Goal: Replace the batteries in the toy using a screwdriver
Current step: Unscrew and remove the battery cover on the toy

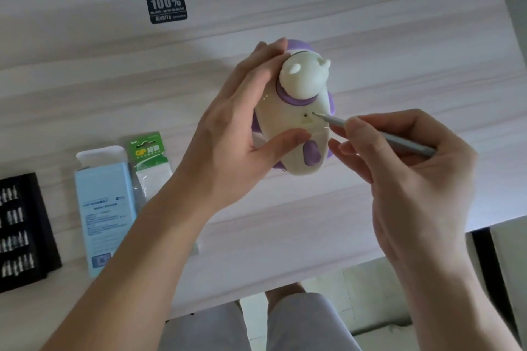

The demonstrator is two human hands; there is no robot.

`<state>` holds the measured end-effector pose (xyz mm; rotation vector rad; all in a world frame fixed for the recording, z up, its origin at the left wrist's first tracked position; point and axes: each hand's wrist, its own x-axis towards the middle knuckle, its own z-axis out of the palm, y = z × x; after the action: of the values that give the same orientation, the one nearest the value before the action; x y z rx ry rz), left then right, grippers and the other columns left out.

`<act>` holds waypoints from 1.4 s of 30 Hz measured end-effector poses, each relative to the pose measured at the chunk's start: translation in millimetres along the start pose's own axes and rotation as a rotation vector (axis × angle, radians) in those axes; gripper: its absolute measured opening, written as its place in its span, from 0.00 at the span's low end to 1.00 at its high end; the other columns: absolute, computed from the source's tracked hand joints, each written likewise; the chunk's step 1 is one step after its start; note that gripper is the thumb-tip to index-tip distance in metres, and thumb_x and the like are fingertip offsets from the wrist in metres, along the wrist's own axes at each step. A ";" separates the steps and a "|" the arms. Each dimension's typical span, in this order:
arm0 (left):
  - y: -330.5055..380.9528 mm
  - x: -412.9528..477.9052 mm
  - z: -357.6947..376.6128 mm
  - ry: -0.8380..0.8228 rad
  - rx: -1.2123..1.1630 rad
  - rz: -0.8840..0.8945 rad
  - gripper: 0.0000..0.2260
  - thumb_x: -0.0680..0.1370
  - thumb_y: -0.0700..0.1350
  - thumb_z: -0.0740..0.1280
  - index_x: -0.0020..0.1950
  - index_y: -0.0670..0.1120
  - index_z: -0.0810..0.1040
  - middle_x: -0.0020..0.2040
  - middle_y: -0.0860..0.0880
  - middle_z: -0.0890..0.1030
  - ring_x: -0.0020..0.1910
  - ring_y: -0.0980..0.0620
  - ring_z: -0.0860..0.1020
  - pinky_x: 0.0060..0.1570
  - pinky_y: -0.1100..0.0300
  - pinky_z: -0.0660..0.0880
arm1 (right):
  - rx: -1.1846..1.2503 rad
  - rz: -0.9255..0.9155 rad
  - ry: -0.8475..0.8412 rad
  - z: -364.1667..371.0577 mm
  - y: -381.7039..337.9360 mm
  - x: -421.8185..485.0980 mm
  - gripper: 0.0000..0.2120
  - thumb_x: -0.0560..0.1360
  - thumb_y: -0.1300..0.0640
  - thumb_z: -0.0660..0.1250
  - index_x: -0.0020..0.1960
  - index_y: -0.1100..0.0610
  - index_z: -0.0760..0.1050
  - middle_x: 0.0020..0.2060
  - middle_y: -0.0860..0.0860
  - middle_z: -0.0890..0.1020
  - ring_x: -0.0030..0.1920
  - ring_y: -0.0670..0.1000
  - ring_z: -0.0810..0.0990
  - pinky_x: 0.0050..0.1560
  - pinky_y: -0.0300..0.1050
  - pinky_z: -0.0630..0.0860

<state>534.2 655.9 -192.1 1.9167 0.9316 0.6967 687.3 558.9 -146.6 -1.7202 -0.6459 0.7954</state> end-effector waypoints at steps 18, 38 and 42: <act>-0.1 1.5 -3.3 -0.001 -0.055 -0.015 0.31 0.75 0.47 0.75 0.73 0.38 0.69 0.76 0.45 0.67 0.78 0.50 0.63 0.67 0.74 0.63 | -0.141 -0.051 -0.003 8.7 -8.9 1.1 0.08 0.72 0.61 0.76 0.38 0.51 0.82 0.35 0.49 0.86 0.39 0.51 0.86 0.39 0.39 0.82; 0.0 0.6 -2.2 0.027 -0.029 -0.009 0.30 0.72 0.44 0.78 0.72 0.44 0.72 0.75 0.51 0.68 0.76 0.53 0.66 0.69 0.64 0.67 | -0.974 -0.509 -0.201 8.8 -54.4 8.6 0.06 0.75 0.55 0.72 0.41 0.53 0.79 0.32 0.50 0.79 0.31 0.57 0.78 0.31 0.51 0.76; -0.7 1.0 -1.4 0.015 -0.088 -0.012 0.30 0.73 0.46 0.77 0.73 0.44 0.72 0.76 0.51 0.67 0.76 0.51 0.66 0.65 0.48 0.75 | -1.166 -0.530 -0.260 16.7 -62.9 4.1 0.07 0.78 0.53 0.67 0.42 0.54 0.73 0.34 0.51 0.76 0.29 0.61 0.74 0.28 0.52 0.75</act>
<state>533.4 657.7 -192.0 1.8292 0.9062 0.7347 674.9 589.0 -90.1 -2.2644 -1.9108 0.2170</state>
